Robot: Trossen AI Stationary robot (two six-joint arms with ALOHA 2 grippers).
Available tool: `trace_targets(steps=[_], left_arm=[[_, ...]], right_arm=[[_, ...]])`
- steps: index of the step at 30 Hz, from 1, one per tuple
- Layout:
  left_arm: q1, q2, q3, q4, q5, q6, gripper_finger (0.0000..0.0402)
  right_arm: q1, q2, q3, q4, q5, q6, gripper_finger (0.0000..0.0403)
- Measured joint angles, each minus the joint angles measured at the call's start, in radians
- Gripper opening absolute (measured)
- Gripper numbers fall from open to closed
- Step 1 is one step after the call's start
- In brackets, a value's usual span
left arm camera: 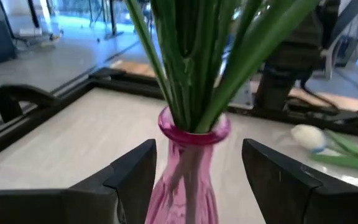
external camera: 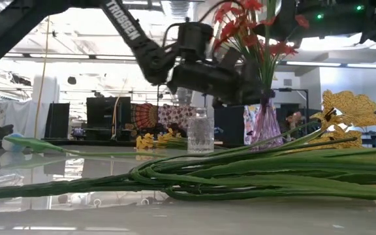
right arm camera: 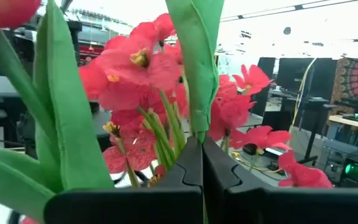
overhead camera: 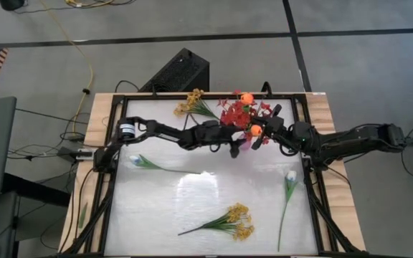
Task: Sort flowers into vase by color
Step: Put the orange flower into the pink flower vase
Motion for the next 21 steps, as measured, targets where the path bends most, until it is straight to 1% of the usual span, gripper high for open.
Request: trace_targets(steps=[4, 8, 13, 15, 17, 21], left_arm=[[0.000, 0.025, 0.080, -0.081, -0.024, 0.038, 0.0227], [0.001, 0.026, 0.104, -0.092, -0.063, 0.046, 0.0227], [0.006, 0.026, 0.104, -0.113, -0.026, 0.046, 0.0221], [0.006, 0.025, 0.104, -0.133, -0.023, 0.054, 0.0207], [0.005, 0.026, 0.104, -0.150, -0.021, 0.059, 0.0185], [0.004, 0.025, 0.103, -0.150, -0.022, 0.059, 0.0116]], right_arm=[[0.011, 0.000, 0.000, 0.001, 0.000, -0.005, 0.0017], [0.015, 0.000, 0.000, 0.001, 0.000, -0.004, 0.0017], [0.020, 0.000, 0.000, -0.001, 0.000, 0.015, 0.0017], [0.024, -0.001, 0.000, -0.015, 0.001, 0.016, 0.0017], [0.024, -0.001, -0.023, 0.017, 0.001, 0.030, 0.0017], [0.014, -0.002, -0.159, 0.245, 0.012, 0.076, 0.0017]])
